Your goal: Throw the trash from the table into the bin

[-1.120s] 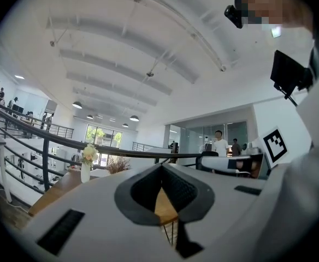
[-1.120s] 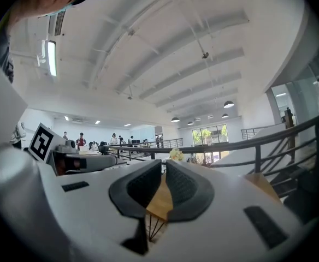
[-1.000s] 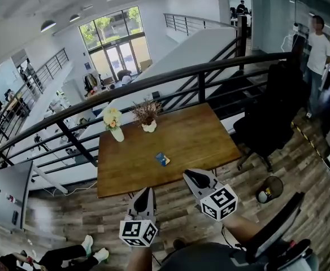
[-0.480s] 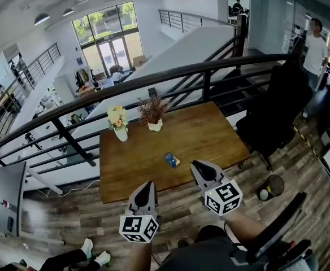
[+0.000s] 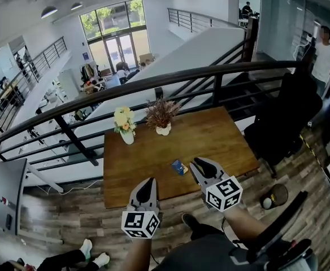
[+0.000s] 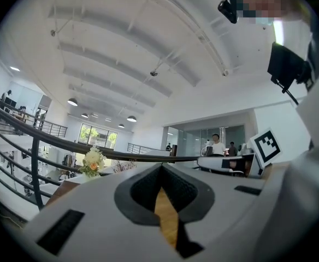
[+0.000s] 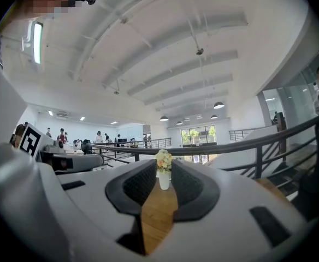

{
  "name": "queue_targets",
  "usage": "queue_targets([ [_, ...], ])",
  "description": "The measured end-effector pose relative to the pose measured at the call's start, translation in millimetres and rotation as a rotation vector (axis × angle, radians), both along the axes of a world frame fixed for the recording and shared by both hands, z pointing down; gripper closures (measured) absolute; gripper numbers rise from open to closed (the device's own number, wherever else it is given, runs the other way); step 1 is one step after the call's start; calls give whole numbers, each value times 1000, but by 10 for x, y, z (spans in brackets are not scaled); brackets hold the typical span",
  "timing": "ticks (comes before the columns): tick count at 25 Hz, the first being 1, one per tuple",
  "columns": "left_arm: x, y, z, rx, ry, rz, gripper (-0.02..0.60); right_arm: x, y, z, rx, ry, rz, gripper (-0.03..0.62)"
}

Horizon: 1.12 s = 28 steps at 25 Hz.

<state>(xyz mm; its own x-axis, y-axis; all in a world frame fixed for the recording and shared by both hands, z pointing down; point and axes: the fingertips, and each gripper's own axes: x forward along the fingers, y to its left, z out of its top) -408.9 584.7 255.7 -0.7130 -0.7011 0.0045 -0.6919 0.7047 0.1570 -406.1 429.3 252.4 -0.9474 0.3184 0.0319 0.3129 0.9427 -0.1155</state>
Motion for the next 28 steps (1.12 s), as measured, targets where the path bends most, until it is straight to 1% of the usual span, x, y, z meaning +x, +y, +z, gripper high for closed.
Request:
queue_targets([
  [2, -143, -50, 28, -5, 10, -1, 571, -149, -19, 44, 2, 12, -22, 503],
  [6, -451, -120, 101, -3, 35, -30, 569, -460, -68, 155, 16, 28, -66, 464],
  [10, -777, -235, 213, -3, 52, -55, 569, -829, -163, 430, 43, 69, -98, 419],
  [11, -840, -274, 256, -12, 58, -55, 569, -913, -187, 512, 44, 88, -105, 406],
  [13, -960, -351, 375, -47, 67, -48, 568, -1062, -224, 694, 48, 129, -117, 362],
  [15, -1088, -393, 525, -74, 82, -49, 568, -1195, -251, 891, 54, 166, -128, 345],
  [18, -1245, -361, 802, -79, 127, -90, 568, -1338, -255, 1217, 59, 229, -144, 324],
  [20, -1324, -329, 1031, -97, 165, -118, 568, -1410, -238, 1432, 62, 271, -157, 310],
  [24, -1531, -350, 1495, -121, 269, -148, 564, -1594, -208, 1916, 88, 371, -195, 279],
  [25, -1565, -369, 1607, -132, 291, -148, 555, -1614, -194, 2061, 97, 403, -205, 268],
  [26, -1589, -386, 1715, -149, 306, -148, 530, -1619, -182, 2212, 106, 438, -214, 256],
  [27, -1606, -396, 1813, -173, 315, -152, 506, -1610, -174, 2366, 113, 474, -222, 255],
  [28, -1616, -396, 1904, -200, 320, -162, 495, -1592, -168, 2519, 119, 510, -229, 255],
])
